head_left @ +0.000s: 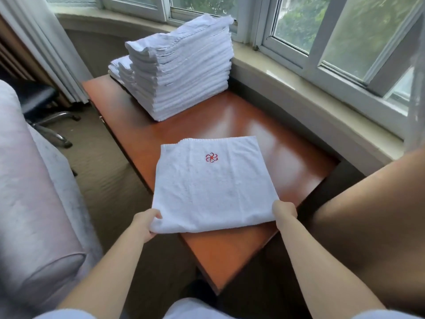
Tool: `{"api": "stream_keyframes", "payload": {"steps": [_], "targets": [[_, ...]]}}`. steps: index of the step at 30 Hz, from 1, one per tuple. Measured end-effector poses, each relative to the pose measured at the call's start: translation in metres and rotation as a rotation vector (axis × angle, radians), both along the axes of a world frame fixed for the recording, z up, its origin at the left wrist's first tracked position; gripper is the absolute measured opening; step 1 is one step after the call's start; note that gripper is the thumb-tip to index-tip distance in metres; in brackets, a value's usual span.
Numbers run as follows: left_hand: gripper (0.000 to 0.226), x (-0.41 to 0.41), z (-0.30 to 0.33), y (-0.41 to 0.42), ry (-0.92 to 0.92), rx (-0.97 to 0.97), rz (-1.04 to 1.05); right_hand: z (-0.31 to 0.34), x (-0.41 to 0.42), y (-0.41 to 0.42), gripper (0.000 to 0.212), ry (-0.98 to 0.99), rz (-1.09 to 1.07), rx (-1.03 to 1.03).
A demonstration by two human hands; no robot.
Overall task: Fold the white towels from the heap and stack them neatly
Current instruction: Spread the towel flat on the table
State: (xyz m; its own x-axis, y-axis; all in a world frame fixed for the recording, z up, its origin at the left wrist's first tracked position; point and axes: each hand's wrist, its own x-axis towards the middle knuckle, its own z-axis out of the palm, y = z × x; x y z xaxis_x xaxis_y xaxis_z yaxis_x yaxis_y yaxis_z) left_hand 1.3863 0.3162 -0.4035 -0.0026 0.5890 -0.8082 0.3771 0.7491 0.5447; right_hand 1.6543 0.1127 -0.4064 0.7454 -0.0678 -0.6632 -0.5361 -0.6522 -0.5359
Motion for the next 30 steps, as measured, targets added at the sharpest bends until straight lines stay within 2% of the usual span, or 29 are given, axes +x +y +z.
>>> {"api": "stream_keyframes", "payload": {"steps": [4, 8, 12, 14, 17, 20, 21, 22, 24, 26, 27, 30], "targets": [[0.06, 0.015, 0.0, 0.023, 0.04, 0.059, -0.132, 0.008, 0.011, 0.014, 0.037, -0.045, 0.148, -0.092], [0.046, 0.04, 0.0, 0.059, 0.085, 0.17, -0.129, 0.008, 0.033, 0.044, 0.04, -0.055, 0.213, -0.078], [0.039, 0.068, 0.002, 0.089, 0.069, 0.097, -0.194, 0.001, 0.056, 0.077, 0.032, -0.084, 0.235, -0.112], [0.039, 0.079, 0.004, 0.098, 0.15, 0.054, -0.269, -0.003, 0.063, 0.088, 0.023, -0.102, 0.285, -0.219], [0.034, 0.088, 0.013, 0.114, 0.363, -0.021, -0.491, -0.003, 0.073, 0.097, 0.026, -0.171, 0.4, -0.408], [0.015, 0.095, 0.018, 0.133, 0.414, -0.089, -0.562, 0.001, 0.086, 0.105, 0.013, -0.175, 0.427, -0.358], [0.006, 0.098, 0.022, 0.137, 0.367, -0.119, -0.511, 0.003, 0.091, 0.11, 0.011, -0.16, 0.411, -0.306], [0.008, 0.101, 0.025, 0.141, 0.287, -0.124, -0.431, 0.007, 0.096, 0.116, 0.013, -0.147, 0.357, -0.227], [0.011, 0.113, 0.038, 0.149, 0.003, -0.072, -0.246, 0.023, 0.108, 0.132, 0.02, -0.163, 0.146, 0.005], [0.005, 0.126, 0.059, 0.16, -0.283, 0.059, -0.1, 0.052, 0.121, 0.146, 0.02, -0.222, -0.056, 0.249], [0.01, 0.13, 0.068, 0.166, -0.391, 0.142, -0.039, 0.069, 0.127, 0.149, 0.017, -0.256, -0.14, 0.364], [0.009, 0.124, 0.089, 0.174, -0.653, 0.35, 0.111, 0.107, 0.135, 0.144, 0.011, -0.328, -0.244, 0.6]]}}
